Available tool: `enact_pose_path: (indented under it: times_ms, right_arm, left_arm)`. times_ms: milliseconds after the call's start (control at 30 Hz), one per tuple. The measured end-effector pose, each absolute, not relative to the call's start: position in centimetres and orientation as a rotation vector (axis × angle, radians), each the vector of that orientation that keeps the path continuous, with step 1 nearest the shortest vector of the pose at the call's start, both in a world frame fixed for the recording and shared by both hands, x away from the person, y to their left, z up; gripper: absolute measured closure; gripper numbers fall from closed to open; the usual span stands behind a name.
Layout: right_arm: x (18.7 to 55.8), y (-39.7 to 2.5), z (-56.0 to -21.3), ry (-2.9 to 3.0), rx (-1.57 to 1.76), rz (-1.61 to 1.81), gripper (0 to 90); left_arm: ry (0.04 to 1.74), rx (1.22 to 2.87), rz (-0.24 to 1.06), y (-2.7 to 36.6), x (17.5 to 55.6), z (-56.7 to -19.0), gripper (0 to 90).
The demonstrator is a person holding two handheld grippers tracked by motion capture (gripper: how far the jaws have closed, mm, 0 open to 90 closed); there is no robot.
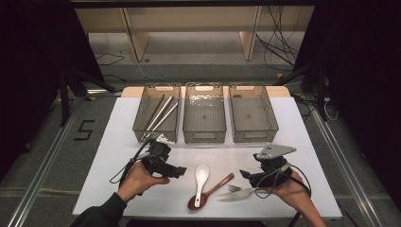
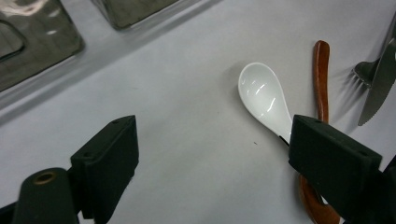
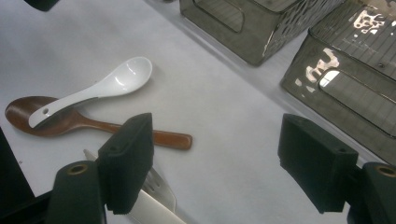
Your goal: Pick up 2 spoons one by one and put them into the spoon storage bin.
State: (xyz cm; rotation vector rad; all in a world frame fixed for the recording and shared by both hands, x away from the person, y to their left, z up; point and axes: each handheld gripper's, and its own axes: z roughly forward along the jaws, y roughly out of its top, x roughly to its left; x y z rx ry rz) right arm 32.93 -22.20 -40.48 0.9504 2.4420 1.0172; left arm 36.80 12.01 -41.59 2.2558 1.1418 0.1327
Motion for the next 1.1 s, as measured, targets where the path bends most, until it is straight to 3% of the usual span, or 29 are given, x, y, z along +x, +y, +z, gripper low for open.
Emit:
enact_pose_path:
  times_ms: [733, 1100]
  right_arm:
    - [32.9, -21.9, -40.4, 2.447, 0.942, 1.005, 27.9]
    - [32.9, -21.9, -40.5, 2.449, 0.949, 1.008, 27.9]
  left_arm:
    - [1.044, 2.420, 0.013, 5.8, 35.5, -45.1, 22.9]
    - [1.043, 2.452, -0.014, 5.1, 35.8, -46.5, 30.6]
